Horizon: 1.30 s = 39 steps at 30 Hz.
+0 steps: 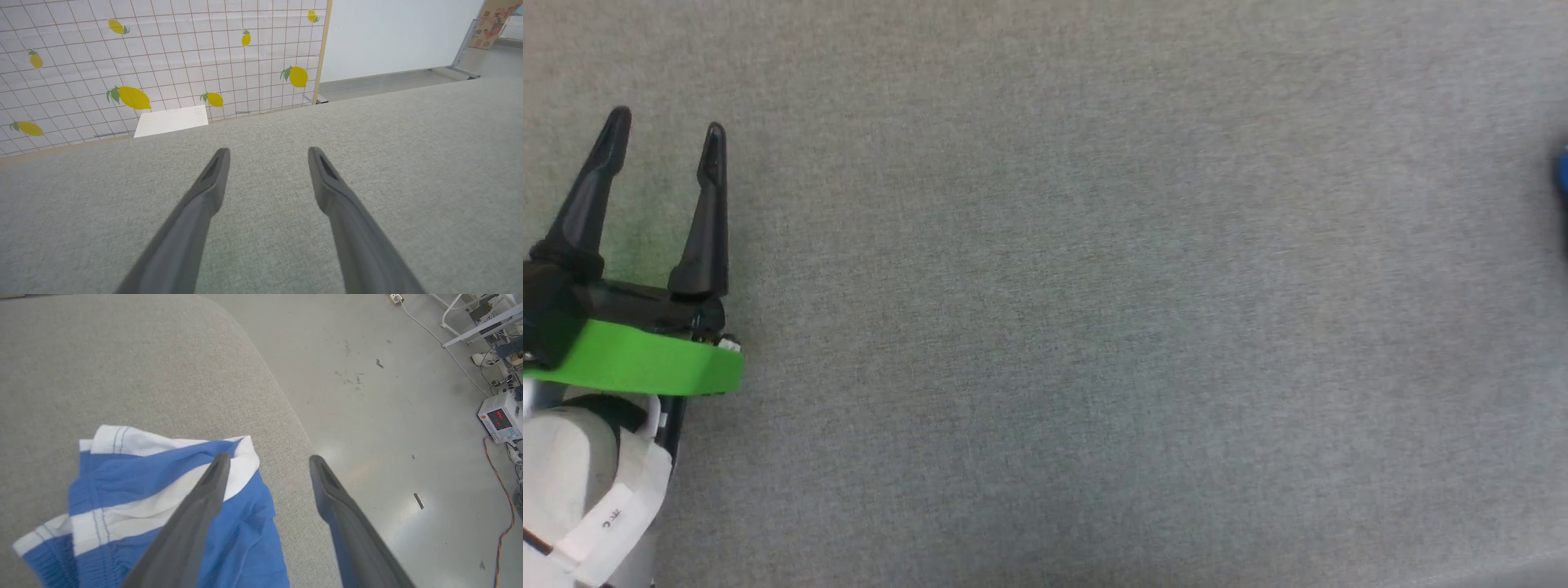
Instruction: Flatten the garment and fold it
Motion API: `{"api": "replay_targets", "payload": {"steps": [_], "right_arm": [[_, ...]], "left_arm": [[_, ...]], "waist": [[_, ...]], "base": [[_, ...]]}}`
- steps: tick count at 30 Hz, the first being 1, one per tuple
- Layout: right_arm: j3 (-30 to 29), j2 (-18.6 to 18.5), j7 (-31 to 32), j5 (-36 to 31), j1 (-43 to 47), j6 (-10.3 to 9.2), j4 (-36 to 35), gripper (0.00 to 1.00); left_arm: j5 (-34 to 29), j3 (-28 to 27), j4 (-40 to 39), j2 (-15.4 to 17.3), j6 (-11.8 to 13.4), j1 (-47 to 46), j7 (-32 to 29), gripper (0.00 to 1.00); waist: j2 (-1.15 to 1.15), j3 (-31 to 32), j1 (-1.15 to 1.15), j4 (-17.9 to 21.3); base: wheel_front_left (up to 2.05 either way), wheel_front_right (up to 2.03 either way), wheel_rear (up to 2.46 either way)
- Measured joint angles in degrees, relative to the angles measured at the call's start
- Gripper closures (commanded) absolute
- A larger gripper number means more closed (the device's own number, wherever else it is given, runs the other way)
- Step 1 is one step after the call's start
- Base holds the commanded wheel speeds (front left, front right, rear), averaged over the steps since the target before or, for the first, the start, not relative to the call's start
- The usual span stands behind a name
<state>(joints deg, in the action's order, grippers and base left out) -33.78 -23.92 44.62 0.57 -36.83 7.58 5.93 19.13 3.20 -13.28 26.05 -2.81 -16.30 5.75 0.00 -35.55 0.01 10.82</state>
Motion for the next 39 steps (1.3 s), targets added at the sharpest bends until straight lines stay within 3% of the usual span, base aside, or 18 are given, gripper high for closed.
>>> {"api": "replay_targets", "payload": {"steps": [5, 12, 20, 26, 32, 39], "right_arm": [[6.45, -1.42, -6.1, 4.69, -2.63, 0.0, -2.96, 0.0], [14.05, -0.51, -17.89, 10.33, -3.78, 0.0, -5.16, 0.0], [20.73, 6.39, -35.35, 11.47, -3.46, 0.0, -7.19, 0.0], [22.04, 14.13, -46.47, 10.82, 3.63, -0.01, -7.93, 0.0], [22.5, 19.39, -53.26, 9.88, 12.56, -0.01, -7.02, 0.0], [23.17, 20.89, -56.55, 10.37, 22.01, -0.01, -2.56, 0.0]], "left_arm": [[0.11, 0.62, 3.26, -1.31, 0.9, 1.04, 1.66, 0.0], [0.99, 1.1, 8.33, -4.5, 2.36, 1.99, 4.5, 0.0], [1.65, 0.68, 11.92, -7.1, 4.19, 3.21, 6.75, 0.0], [2.0, 0.76, 13.92, -8.65, 4.99, 4.52, 7.47, 0.0], [2.11, 0.86, 15.62, -9.57, 5.48, 5.65, 7.83, 0.0], [2.33, 1.56, 18.59, -10.22, 5.68, 6.9, 8.03, 0.0]], "waist": [[0.0, 3.97, -0.01, 0.36], [0.0, 11.19, -0.01, 0.15], [0.0, 19.74, -0.01, -1.65], [0.0, 25.52, -0.01, -4.67], [0.0, 28.72, -0.01, -9.08], [0.0, 31.94, -0.01, -13.29]], "base": [[0.0, 0.0, 0.0], [0.0, 0.0, 0.0], [0.0, 0.0, 0.0], [0.0, 0.0, 0.0], [0.0, 0.0, 0.0], [0.0, 0.0, 0.0]]}}
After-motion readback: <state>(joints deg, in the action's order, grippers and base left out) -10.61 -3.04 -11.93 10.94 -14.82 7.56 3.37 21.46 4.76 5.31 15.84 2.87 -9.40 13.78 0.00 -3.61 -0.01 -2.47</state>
